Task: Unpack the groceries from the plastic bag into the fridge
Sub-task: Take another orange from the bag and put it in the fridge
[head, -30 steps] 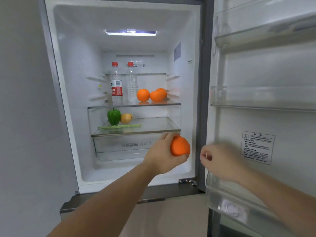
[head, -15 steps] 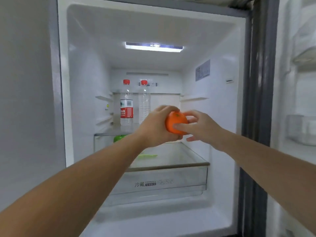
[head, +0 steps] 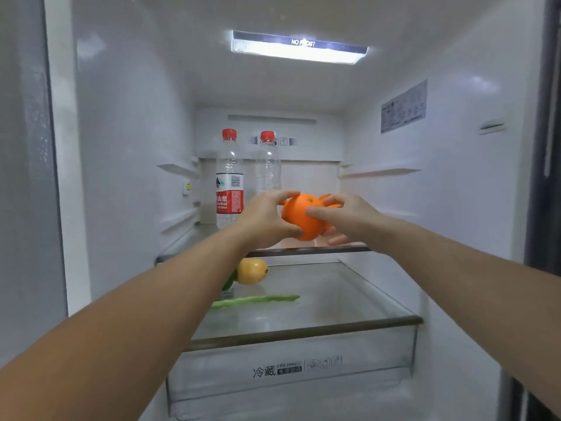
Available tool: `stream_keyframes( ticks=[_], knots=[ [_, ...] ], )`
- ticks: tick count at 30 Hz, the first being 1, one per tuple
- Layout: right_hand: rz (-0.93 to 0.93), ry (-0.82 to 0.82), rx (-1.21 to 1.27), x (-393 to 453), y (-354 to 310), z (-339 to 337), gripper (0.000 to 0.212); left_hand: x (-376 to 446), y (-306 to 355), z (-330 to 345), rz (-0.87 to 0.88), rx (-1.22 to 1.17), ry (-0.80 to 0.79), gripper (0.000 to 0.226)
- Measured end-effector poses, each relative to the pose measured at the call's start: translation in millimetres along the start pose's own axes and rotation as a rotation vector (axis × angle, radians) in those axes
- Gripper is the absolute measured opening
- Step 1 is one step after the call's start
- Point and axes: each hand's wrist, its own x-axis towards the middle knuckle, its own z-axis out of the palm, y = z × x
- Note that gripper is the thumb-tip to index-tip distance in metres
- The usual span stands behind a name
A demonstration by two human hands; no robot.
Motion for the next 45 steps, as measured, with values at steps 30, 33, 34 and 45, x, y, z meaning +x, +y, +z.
stream_keyframes(
  ticks=[30, 33, 34, 45],
  knots=[
    [-0.137, 0.080, -0.348, 52.8, 10.2, 5.4, 0.054, 41.3, -18.8, 12.5, -0.120, 0.061, -0.048, 0.061],
    [-0.120, 0.080, -0.396, 50.0, 11.9, 4.6, 0.051, 37.9, -20.0, 11.3, -0.116, 0.049, -0.069, 0.056],
    [-0.115, 0.077, -0.390, 49.3, 12.5, 5.0, 0.050, 36.8, -19.9, 11.6, -0.114, 0.043, -0.069, 0.056],
    [-0.120, 0.074, -0.448, 39.8, 10.1, 6.4, 0.054, 28.5, -16.5, 12.4, -0.104, 0.038, -0.047, 0.059]
  ],
)
